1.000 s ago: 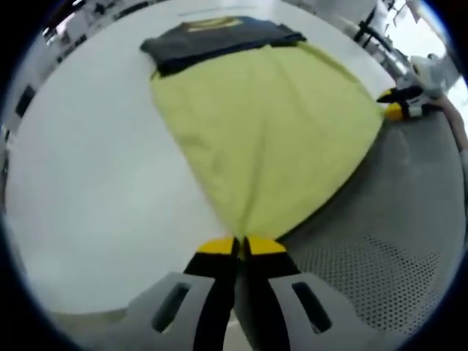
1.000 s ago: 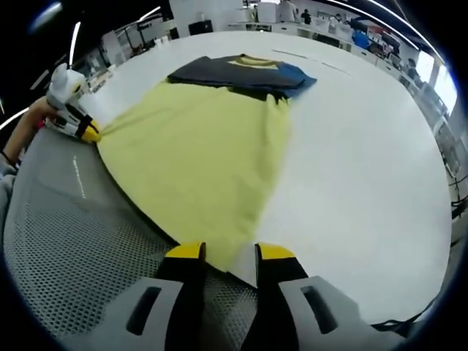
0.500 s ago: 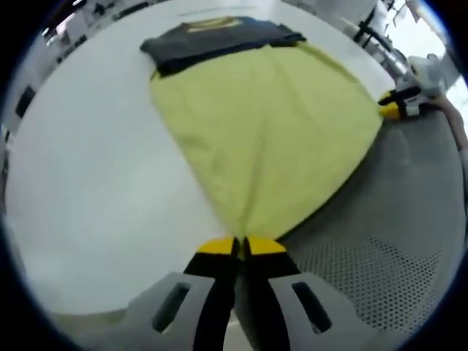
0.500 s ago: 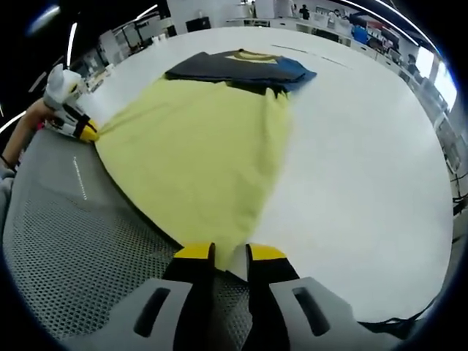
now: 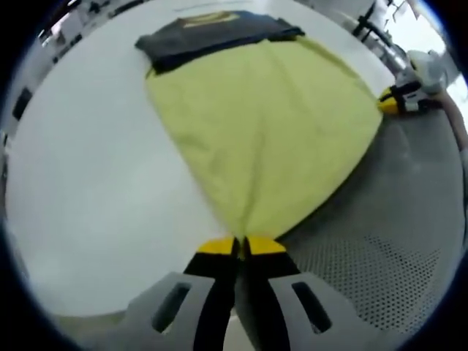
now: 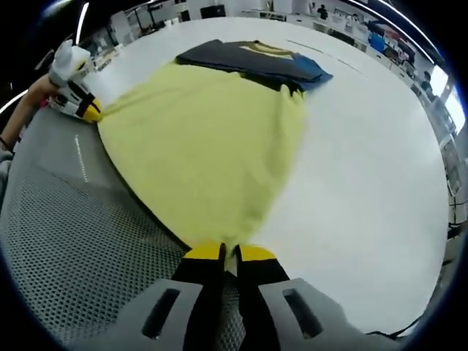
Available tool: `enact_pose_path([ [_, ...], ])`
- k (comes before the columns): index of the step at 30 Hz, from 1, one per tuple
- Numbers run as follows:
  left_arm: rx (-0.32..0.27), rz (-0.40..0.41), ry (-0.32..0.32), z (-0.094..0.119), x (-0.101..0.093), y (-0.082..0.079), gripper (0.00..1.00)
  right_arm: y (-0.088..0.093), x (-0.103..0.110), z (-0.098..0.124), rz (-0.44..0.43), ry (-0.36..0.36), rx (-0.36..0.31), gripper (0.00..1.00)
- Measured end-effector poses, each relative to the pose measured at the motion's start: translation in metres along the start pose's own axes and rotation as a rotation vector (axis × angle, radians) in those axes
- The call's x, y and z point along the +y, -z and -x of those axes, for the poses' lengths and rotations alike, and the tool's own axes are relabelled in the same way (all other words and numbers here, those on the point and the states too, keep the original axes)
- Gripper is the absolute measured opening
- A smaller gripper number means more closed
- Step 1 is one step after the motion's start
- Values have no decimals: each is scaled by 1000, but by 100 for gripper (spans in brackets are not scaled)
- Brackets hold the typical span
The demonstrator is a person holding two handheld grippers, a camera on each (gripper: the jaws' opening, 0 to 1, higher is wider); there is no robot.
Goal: Fold the garment on the visible template until the final outline fits inside the template.
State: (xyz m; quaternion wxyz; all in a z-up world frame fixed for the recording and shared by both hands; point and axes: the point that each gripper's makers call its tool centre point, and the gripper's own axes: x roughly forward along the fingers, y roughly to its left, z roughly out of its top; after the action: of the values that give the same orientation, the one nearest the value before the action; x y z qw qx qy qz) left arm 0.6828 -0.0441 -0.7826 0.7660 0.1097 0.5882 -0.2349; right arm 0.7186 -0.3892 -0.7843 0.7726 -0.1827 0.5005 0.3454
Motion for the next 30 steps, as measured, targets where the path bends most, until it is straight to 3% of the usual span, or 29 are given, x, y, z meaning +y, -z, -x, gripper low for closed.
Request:
enact_pose_path([
  [5,12,-3,3,0,0,0,0,1,-1,0,11,-20,26,6],
  [10,25,-13,1,-1,-1,-1,0,0,1,-1,86,-14,63,6],
  [16,45,-78,10,-1,0,-1,0,0,2,-1,115,-12,89,5],
  [23,44,-90,12,-1,2,0,0,2,1,-1,80,-27,64,4],
  [25,39,-37,10,-1,2,0,0,2,1,-1,51,-23,52,4],
  [30,-4,1,10,0,4,1,0,1,1,-1,6,-15,38,3],
])
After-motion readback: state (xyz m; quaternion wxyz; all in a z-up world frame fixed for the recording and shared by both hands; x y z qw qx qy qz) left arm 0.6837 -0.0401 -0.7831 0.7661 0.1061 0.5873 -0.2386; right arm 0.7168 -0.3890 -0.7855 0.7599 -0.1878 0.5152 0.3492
